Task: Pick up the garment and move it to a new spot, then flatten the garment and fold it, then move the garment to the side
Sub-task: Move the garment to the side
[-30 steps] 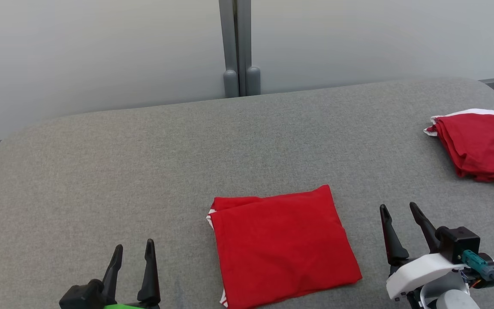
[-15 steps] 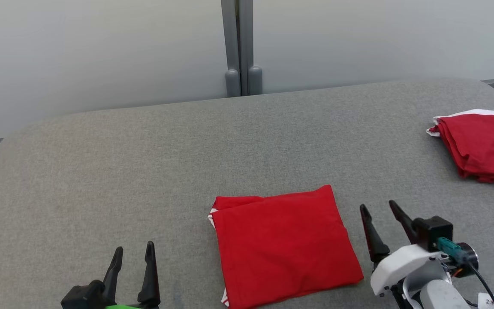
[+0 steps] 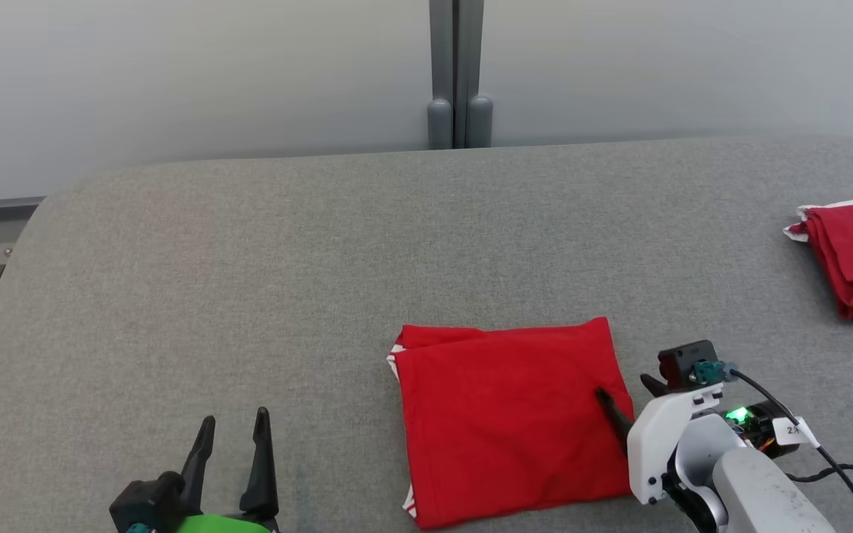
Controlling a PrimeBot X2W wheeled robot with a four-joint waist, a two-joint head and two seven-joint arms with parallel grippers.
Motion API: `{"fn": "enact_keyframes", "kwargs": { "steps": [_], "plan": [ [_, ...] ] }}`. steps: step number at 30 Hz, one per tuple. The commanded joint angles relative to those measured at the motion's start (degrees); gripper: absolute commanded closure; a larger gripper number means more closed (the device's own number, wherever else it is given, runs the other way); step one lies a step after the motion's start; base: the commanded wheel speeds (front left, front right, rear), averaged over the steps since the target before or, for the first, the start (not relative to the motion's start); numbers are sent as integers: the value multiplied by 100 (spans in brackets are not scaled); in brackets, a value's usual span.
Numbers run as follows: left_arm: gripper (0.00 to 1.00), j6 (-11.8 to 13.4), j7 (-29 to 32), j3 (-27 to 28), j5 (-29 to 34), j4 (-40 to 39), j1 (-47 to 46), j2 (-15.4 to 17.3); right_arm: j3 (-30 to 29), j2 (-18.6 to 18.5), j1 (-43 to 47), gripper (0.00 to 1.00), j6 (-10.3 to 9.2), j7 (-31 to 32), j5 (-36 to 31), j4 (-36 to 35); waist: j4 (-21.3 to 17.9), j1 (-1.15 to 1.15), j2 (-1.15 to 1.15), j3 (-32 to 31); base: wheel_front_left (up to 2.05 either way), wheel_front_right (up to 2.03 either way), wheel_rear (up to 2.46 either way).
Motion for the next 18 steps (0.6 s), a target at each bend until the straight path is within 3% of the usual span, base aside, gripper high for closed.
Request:
{"fn": "enact_keyframes", "kwargs": {
  "steps": [1, 13, 15, 17, 18],
  "plan": [
    [0, -11, -15, 21, 19, 0, -118, 4, 117, -122, -80, 0, -10, 111, 93, 62, 121, 0, 0, 128, 0, 0, 0],
    [0, -55, -15, 58, 47, -18, -282, -11, 730, -368, -615, 0, -10, 328, 603, 694, 315, 0, 0, 414, 0, 0, 0],
    [0, -60, -15, 63, 52, -27, -282, -14, 776, -352, -684, 58, -10, 298, 695, 782, 316, 0, 0, 444, 0, 0, 0],
    [0, -61, -15, 53, 73, -42, -287, -15, 791, -340, -764, 95, -10, 207, 784, 842, 293, 0, 0, 471, 0, 0, 0],
    [0, -58, -15, 45, 77, -54, -291, -16, 788, -353, -810, 100, -10, 152, 803, 854, 272, 0, 0, 483, 0, 0, 0]
  ]
}}
